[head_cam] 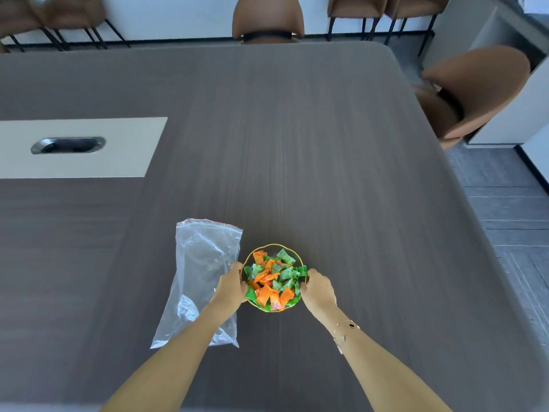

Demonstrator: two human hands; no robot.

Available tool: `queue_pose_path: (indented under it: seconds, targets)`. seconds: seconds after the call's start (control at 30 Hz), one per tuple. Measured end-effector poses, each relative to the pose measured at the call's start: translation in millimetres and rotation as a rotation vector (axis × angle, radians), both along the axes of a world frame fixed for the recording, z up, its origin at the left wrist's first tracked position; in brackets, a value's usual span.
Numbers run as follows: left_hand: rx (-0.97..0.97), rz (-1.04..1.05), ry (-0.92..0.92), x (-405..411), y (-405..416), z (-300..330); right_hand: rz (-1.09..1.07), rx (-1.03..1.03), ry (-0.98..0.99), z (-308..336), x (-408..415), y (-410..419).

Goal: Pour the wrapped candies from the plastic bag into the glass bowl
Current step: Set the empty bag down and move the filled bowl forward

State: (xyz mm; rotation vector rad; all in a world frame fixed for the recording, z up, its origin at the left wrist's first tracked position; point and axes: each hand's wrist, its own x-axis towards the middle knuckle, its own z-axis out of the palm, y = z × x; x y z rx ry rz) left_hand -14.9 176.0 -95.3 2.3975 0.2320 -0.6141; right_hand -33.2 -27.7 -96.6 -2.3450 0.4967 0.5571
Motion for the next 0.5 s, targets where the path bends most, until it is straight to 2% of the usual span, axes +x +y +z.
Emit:
queue_pose_path:
  seconds: [0.17,0.5]
  targets:
    - [-0.088,0.021,0.017,6,-10,11,-0.081,0.036,0.005,13,6,-8]
    - [-0.164,0.001,-0.041,29,-21,65,-0.085,0.034,-0.094,71,23,-25]
